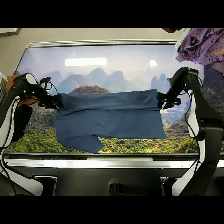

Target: Fold the clothes and pants, and hang the long-sleeved shirts on hangers.

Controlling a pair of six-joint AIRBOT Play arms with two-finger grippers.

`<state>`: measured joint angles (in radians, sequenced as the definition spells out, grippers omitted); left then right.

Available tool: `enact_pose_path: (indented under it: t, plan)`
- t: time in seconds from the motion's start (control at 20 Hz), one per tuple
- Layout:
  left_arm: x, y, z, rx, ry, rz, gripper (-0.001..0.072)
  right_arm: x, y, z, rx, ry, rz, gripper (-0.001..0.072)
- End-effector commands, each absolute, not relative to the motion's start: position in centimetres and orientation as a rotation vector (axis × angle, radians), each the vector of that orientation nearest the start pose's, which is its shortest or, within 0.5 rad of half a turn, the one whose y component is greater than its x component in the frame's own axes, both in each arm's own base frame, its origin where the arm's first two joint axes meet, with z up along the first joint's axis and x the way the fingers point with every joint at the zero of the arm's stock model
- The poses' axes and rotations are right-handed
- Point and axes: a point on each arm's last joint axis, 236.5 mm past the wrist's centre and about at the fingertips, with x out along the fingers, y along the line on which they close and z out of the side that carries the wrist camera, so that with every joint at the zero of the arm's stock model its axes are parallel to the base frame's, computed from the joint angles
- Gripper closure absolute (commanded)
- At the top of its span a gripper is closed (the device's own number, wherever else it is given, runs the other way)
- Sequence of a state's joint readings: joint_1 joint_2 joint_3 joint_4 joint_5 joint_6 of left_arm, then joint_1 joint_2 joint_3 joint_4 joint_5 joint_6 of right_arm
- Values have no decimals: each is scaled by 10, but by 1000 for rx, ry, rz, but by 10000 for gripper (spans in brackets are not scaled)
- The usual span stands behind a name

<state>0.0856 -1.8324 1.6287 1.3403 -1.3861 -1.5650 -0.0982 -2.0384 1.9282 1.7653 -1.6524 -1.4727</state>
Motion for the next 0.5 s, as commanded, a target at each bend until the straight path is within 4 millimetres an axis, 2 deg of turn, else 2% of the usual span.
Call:
enact_pose_path:
  t: [0.0,0.05,0.15,0.2,0.25,0.3,0.35,0.45]
  plan:
    - [453,-2,-48,-320,1517,-41,301,442,-3,-62,332,1755,28,363]
    - [453,10,-30,-333,1477,-23,301,445,-11,-48,355,1713,31,363]
    - [441,42,5,-380,1408,37,301,448,-36,-17,444,1603,49,363]
    - [425,57,16,-410,1388,73,301,444,-51,-6,512,1546,57,364]
    - [403,68,19,-437,1389,102,300,435,-63,0,578,1504,71,364]
    - [377,71,15,-479,1404,122,301,421,-73,2,646,1470,76,364]
    - [350,65,7,-541,1419,123,301,407,-78,1,699,1447,73,364]
    - [305,36,-13,-644,1430,77,300,376,-83,-10,769,1433,45,364]
